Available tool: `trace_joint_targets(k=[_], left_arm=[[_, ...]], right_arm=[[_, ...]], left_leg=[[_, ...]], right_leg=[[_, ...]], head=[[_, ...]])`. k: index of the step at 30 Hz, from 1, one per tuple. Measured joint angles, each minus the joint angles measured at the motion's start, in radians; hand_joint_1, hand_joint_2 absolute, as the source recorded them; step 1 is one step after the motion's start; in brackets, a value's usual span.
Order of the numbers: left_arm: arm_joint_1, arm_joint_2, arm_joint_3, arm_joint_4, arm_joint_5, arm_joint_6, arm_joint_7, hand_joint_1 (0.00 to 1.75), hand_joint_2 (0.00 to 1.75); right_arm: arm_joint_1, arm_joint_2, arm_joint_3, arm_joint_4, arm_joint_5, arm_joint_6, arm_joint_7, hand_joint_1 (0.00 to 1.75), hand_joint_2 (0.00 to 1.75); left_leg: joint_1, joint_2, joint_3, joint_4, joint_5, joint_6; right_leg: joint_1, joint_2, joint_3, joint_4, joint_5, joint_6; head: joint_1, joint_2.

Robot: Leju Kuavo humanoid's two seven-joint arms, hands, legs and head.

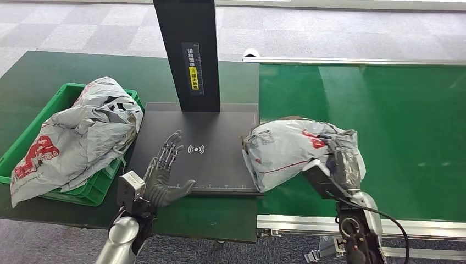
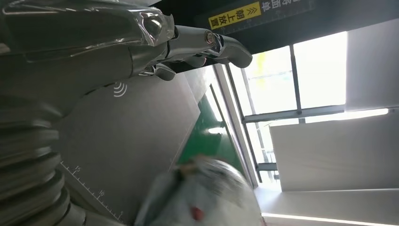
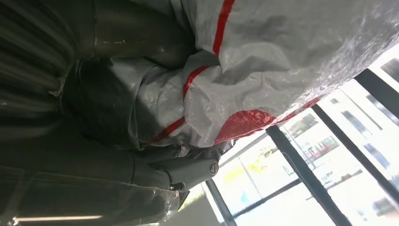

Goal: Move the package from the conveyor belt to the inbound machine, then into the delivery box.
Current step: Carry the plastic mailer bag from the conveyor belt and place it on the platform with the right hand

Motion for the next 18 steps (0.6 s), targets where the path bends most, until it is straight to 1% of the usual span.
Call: trace_joint_targets(k=[1, 2, 3, 6, 9, 12, 15, 18], left_arm=[[-0.004, -0.001, 0.001, 0.000, 0.003, 0.000, -0.001, 0.00, 1.75], [-0.009, -0.002, 0.002, 0.000, 0.006, 0.000, -0.002, 0.00, 1.75], [-0.014, -0.004, 0.002, 0.001, 0.009, 0.000, -0.003, 0.00, 1.75], [-0.029, -0.008, 0.002, 0.006, 0.023, 0.004, -0.005, 0.00, 1.75], [-0.051, -0.011, -0.003, 0.018, 0.041, 0.010, -0.006, 0.00, 1.75], [-0.077, -0.013, -0.012, 0.034, 0.055, 0.016, -0.006, 0.00, 1.75], [-0.100, -0.014, -0.024, 0.053, 0.069, 0.018, -0.006, 0.00, 1.75], [-0.127, -0.015, -0.043, 0.081, 0.087, 0.014, -0.010, 0.00, 1.75]], right_arm=[[-0.046, -0.005, 0.055, 0.046, 0.117, -0.009, 0.036, 1.75, 1.75], [-0.094, -0.007, 0.107, 0.095, 0.190, -0.012, 0.054, 1.75, 1.75], [-0.146, -0.007, 0.158, 0.149, 0.235, -0.011, 0.062, 1.75, 1.75], [-0.306, 0.004, 0.300, 0.299, 0.290, 0.014, 0.068, 1.75, 1.75], [-0.454, 0.033, 0.436, 0.432, 0.325, 0.064, 0.066, 1.75, 1.75], [-0.562, 0.069, 0.553, 0.531, 0.338, 0.096, 0.052, 1.75, 1.75], [-0.627, 0.104, 0.638, 0.600, 0.326, 0.113, 0.014, 1.75, 1.75], [-0.662, 0.140, 0.697, 0.657, 0.267, 0.130, -0.049, 1.75, 1.75]], left_leg=[[0.000, 0.001, 0.001, 0.000, 0.001, 0.000], [0.000, 0.001, 0.001, 0.000, 0.001, 0.000], [0.000, 0.000, 0.001, 0.000, 0.002, 0.000], [0.000, -0.002, 0.001, 0.000, 0.004, 0.000], [0.000, -0.002, 0.000, 0.000, 0.004, 0.000], [0.000, -0.003, 0.000, 0.000, 0.004, 0.000], [0.000, -0.003, 0.000, 0.000, 0.004, 0.000], [0.000, -0.003, -0.001, 0.000, 0.004, 0.000]], right_leg=[[0.000, 0.001, 0.000, 0.000, 0.001, 0.000], [0.000, 0.001, 0.000, 0.000, 0.001, 0.000], [0.000, 0.000, 0.000, 0.000, 0.002, 0.001], [0.000, -0.001, -0.001, 0.001, 0.002, 0.001], [0.000, -0.001, -0.001, 0.002, 0.003, 0.001], [0.000, -0.001, -0.002, 0.002, 0.002, 0.001], [0.000, -0.001, -0.002, 0.002, 0.002, 0.001], [0.000, -0.001, -0.002, 0.001, 0.002, 0.001]], head=[[0.000, 0.000], [0.000, 0.000], [0.000, 0.000], [0.000, 0.000], [0.000, 0.000], [0.000, 0.000], [0.000, 0.000], [0.000, 0.000]])
